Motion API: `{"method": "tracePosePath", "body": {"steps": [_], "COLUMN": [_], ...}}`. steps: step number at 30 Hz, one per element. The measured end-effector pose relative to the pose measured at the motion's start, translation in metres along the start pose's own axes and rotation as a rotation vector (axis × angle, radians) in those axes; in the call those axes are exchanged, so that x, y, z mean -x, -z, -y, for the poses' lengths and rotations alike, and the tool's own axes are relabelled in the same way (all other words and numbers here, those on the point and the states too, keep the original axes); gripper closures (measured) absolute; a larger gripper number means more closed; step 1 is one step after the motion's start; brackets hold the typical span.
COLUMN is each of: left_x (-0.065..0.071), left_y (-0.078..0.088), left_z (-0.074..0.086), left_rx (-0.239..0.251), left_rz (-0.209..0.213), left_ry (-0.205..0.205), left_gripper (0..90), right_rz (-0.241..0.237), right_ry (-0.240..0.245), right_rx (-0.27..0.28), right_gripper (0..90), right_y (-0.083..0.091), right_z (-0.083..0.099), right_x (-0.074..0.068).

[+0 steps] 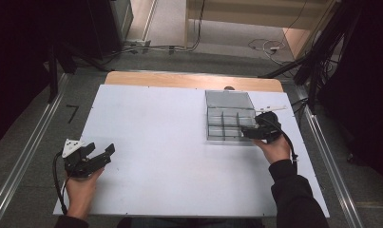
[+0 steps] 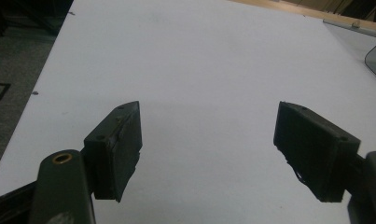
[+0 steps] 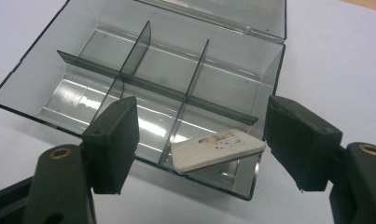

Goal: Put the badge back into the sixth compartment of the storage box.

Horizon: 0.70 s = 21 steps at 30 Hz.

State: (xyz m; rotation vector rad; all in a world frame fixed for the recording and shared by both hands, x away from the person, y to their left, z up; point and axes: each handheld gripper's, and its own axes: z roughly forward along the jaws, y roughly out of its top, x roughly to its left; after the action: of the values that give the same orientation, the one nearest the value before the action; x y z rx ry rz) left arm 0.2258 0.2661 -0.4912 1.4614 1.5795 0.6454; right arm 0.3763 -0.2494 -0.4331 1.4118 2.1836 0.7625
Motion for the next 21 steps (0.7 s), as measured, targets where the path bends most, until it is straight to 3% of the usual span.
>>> {"method": "tracePosePath", "body": {"steps": [21], "left_x": [-0.0002], "left_y": [0.0004], "left_z": [-0.0001], "left_rx": [0.001], "left_rz": [0.001], "left_ry": [-0.002], "left_gripper": [23.6], "right_rz": [-0.018], "right_ry": [-0.017], "right_rx": [0.017], "right_gripper": [24.8], "right_y": [0.001], "right_z": [0.0035], "right_x": [0.0006]}}
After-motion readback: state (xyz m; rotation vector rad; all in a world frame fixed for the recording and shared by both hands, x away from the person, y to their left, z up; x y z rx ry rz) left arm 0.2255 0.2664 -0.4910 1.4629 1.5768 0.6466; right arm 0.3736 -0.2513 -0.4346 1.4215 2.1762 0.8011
